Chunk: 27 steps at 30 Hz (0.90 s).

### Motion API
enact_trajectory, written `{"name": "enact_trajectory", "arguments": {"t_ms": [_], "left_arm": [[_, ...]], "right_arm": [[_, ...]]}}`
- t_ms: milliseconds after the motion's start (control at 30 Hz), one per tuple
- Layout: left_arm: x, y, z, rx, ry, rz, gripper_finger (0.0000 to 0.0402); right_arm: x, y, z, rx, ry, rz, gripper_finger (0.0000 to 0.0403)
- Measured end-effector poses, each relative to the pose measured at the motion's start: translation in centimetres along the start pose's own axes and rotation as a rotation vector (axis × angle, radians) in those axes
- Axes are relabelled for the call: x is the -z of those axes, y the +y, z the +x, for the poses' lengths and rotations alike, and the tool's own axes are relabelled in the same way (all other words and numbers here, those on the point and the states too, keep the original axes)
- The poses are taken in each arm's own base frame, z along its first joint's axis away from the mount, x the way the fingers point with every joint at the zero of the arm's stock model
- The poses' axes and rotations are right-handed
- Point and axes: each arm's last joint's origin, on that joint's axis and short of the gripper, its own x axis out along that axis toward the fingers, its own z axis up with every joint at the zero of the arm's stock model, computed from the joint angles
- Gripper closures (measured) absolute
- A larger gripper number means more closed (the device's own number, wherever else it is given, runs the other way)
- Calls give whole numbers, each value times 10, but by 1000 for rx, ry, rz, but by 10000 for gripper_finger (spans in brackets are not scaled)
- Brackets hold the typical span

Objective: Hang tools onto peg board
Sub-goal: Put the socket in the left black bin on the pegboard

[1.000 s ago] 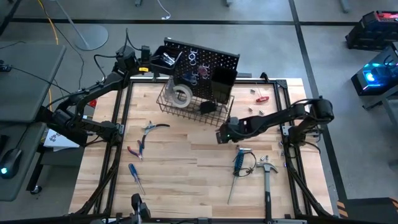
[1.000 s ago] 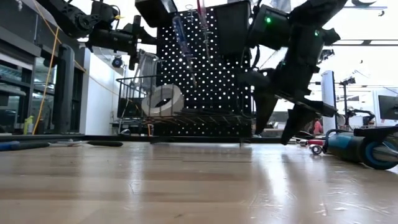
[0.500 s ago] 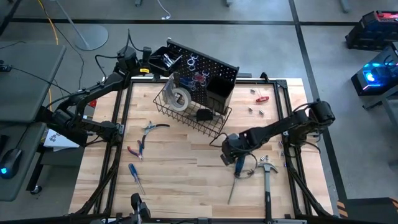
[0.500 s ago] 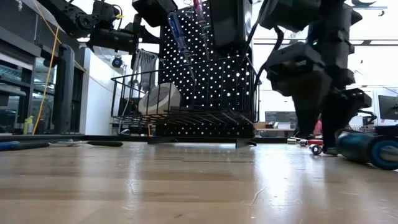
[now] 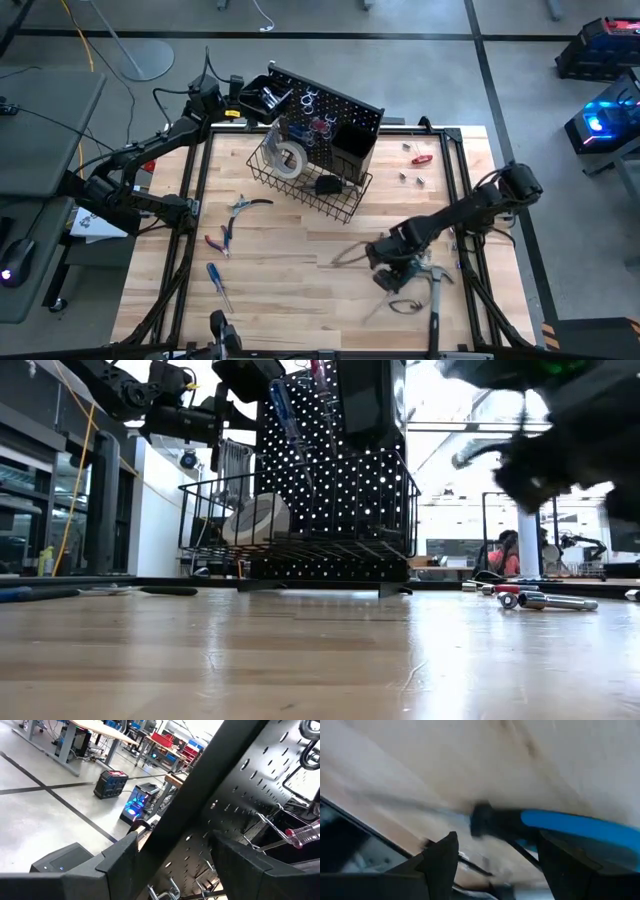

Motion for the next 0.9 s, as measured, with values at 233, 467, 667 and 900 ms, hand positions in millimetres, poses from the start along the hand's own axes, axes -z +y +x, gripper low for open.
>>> {"name": "enact_trajectory", "arguments": {"t_ms": [233,467,667,900], "left_arm": [[0,0,0,-1,-1,3,169],[0,0,0,-3,-2,18,169],[0,0,0,-4,-2,18,169],[0,0,0,-8,-4,18,169]], "right_arm": [[34,-22,-47,87,-322,230,149],[57,-73,-97,143,-667,643,149],[48,-101,-120,143,-936,1020,149],[-1,-128,-137,165,-1060,1383,149]]}}
